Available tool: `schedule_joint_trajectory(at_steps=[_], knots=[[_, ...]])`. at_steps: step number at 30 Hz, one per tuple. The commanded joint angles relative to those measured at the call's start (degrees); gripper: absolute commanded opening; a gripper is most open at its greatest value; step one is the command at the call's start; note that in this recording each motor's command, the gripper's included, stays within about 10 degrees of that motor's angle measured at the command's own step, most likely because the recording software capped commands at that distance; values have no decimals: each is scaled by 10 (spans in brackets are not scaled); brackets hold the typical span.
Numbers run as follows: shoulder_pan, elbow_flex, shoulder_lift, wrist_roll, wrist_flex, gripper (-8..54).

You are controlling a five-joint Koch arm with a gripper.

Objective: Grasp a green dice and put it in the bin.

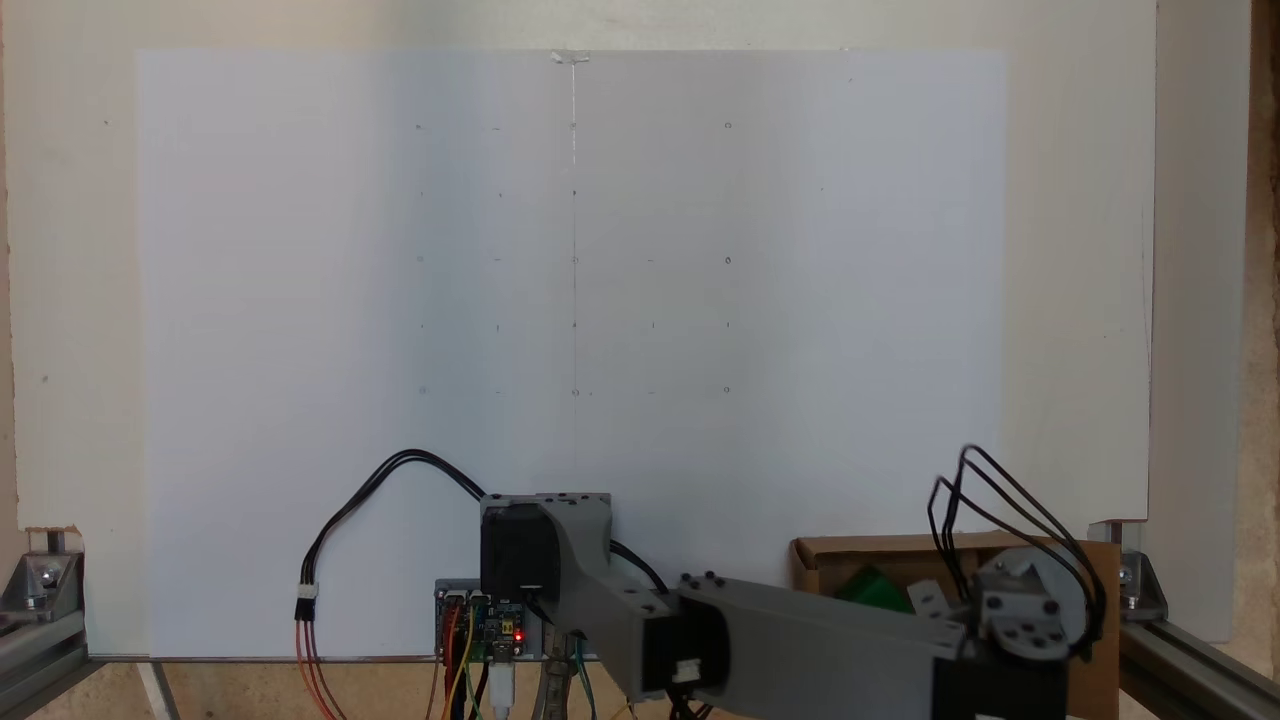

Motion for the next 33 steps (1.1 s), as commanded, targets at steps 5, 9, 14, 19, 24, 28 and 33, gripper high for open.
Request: schedule_joint_trajectory(at_steps=[5,9,14,19,24,28,33], knots=[[-229,-11,127,103,-12,439],[-374,1,141,164,-1,440],[-535,4,149,239,-5,445],[-687,10,151,270,-37,442],[-809,149,219,269,-186,440],[-840,343,313,268,-302,442],[-850,558,399,263,-442,445]])
